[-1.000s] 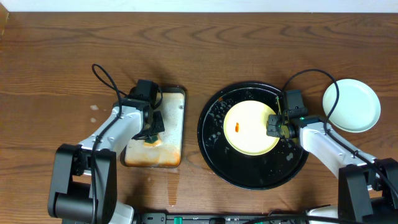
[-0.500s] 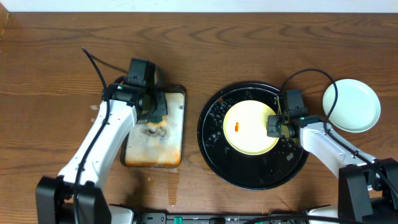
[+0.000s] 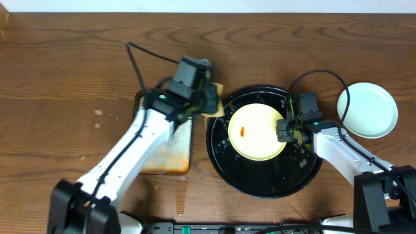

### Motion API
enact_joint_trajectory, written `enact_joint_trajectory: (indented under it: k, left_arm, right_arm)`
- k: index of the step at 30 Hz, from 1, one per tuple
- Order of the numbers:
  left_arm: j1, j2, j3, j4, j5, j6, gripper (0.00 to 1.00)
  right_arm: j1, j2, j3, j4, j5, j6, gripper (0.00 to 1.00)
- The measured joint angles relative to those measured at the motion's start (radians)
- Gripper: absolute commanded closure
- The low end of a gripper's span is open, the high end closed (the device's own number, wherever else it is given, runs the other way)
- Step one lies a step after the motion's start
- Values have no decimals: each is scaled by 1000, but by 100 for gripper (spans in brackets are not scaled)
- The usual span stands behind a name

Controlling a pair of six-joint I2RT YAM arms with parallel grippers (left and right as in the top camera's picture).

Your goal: Clean dirty plates on tray and stack at the side

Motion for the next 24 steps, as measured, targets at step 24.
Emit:
enact_joint_trajectory:
  k: [24]
  left_arm:
    - [-230,462,8,298,190,-208,93]
  right_arm:
    - [0,0,3,-10,-5,7,99]
